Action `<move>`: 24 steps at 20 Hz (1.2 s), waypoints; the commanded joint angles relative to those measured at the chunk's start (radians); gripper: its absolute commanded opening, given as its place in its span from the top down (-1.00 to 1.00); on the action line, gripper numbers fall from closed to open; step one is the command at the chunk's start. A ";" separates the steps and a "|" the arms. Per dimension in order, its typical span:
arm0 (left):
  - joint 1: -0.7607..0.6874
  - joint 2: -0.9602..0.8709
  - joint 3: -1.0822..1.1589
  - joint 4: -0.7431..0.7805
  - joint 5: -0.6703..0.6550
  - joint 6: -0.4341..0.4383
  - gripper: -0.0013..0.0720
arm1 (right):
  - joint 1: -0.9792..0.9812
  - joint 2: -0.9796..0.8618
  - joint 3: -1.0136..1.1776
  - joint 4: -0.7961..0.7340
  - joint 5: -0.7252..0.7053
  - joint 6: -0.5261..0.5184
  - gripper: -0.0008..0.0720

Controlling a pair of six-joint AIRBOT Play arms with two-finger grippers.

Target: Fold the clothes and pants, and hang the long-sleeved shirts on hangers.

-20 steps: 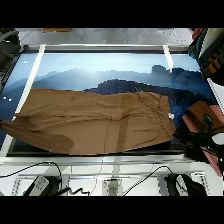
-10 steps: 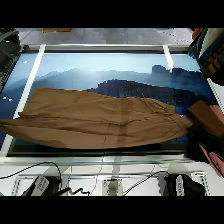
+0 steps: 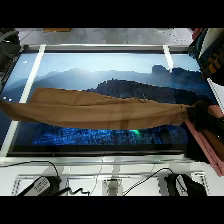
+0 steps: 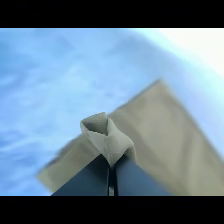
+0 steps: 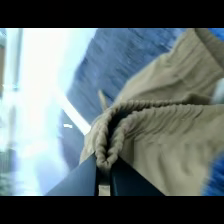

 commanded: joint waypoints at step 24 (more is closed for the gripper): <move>-0.267 -0.365 0.148 -0.011 0.486 -0.382 0.93 | 0.328 -0.634 0.245 0.415 -0.797 0.022 0.89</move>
